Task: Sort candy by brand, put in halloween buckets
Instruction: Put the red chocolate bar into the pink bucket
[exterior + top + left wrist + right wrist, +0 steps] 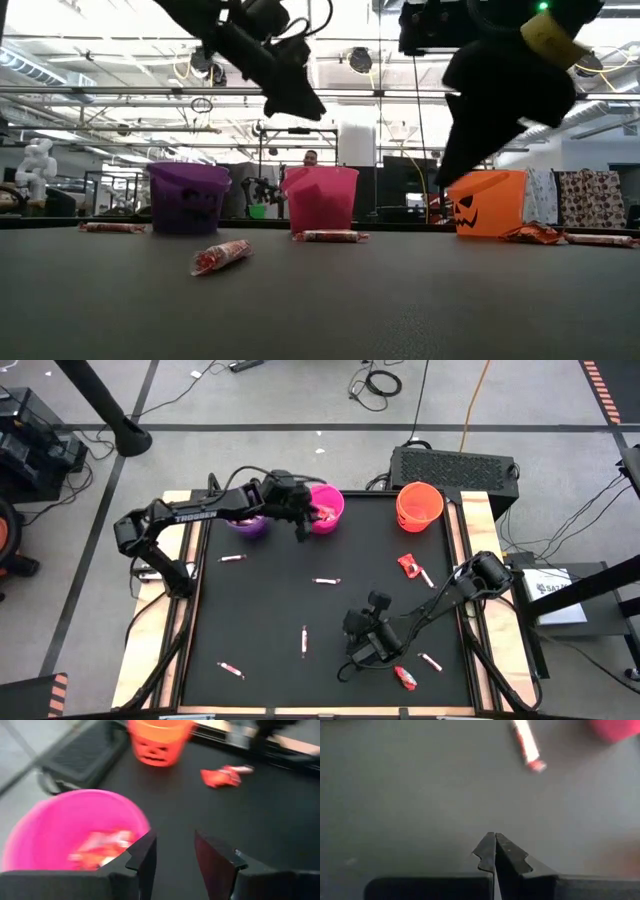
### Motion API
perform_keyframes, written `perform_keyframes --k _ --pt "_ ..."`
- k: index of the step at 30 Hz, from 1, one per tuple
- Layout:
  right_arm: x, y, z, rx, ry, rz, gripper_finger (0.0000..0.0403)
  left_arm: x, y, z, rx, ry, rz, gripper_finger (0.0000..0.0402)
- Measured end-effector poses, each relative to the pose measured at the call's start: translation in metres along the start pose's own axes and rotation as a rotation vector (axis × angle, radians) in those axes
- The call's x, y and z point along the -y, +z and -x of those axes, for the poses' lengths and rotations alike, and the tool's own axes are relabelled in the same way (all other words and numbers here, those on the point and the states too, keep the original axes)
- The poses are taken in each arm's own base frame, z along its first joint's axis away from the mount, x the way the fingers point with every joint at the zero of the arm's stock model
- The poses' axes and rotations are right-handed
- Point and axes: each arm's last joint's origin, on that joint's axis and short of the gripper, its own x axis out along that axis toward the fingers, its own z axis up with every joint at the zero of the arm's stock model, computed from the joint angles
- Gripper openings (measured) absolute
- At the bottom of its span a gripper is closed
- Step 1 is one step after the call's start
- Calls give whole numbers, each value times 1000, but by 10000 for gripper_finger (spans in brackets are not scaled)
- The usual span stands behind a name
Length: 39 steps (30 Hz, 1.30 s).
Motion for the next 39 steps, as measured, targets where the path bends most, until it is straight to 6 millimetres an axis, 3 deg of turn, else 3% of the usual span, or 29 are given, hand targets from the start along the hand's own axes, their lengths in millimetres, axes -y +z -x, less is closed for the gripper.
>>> perform_keyframes --k 6,10,15,20,23,26,30,34,39 --pt "-12 -12 9 -106 131 5 0 35 -5 0 -60 -108 -53 139" --pt "-15 -19 22 -215 232 -51 0 71 -18 -6 -78 -276 -173 139" --pt "-21 -34 46 -358 354 -122 0 130 -59 -21 7 -479 -319 139" --pt "-26 -49 70 -369 392 -190 0 205 -107 -20 301 -703 -540 139" --pt "-28 -59 78 -372 377 -211 0 249 -143 -28 454 -732 -631 139" --pt "-27 -69 86 -366 342 -202 0 279 -161 -47 547 -653 -648 139" --pt "-25 -82 101 -334 323 -222 0 309 -167 -91 512 -703 -618 139" --pt "-20 -98 125 -259 336 -258 0 333 -155 -140 464 -708 -625 139" --pt "-18 -117 144 -150 354 -288 0 344 -143 -193 365 -648 -643 139"
